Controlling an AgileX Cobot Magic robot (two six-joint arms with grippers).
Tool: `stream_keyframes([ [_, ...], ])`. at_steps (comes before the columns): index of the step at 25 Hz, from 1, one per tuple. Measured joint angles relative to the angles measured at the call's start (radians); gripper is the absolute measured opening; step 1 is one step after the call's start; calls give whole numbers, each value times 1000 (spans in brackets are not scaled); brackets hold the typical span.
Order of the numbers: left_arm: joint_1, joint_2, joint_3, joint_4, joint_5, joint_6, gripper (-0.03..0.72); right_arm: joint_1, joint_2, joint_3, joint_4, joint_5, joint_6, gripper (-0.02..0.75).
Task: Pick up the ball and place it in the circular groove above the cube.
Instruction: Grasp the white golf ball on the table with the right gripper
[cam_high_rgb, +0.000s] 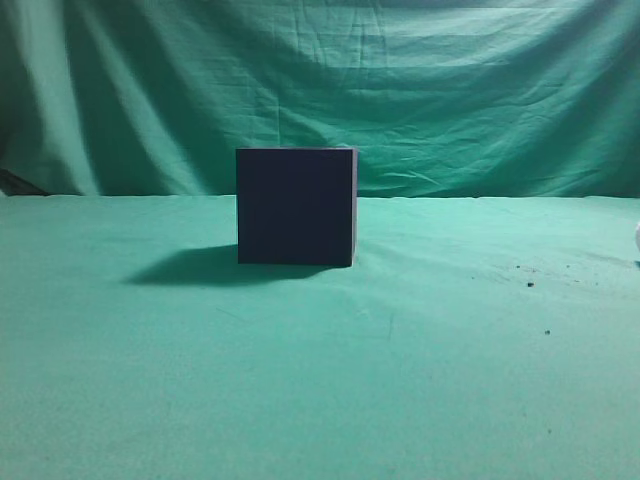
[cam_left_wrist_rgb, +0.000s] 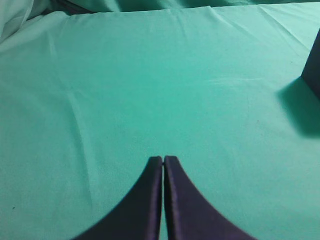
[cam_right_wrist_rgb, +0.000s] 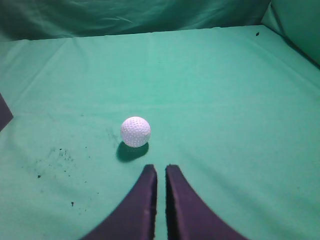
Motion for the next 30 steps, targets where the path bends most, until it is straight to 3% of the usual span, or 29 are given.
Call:
stream_keyframes([
  [18, 0, 0, 0, 0, 0, 0, 0, 0, 0, 0, -12, -10, -2, 50],
  [22, 0, 0, 0, 0, 0, 0, 0, 0, 0, 1, 8, -154, 6, 50],
  [27, 0, 0, 0, 0, 0, 0, 0, 0, 0, 1, 19, -454, 8, 50],
  [30, 0, 0, 0, 0, 0, 0, 0, 0, 10, -9, 19, -476, 8, 50],
])
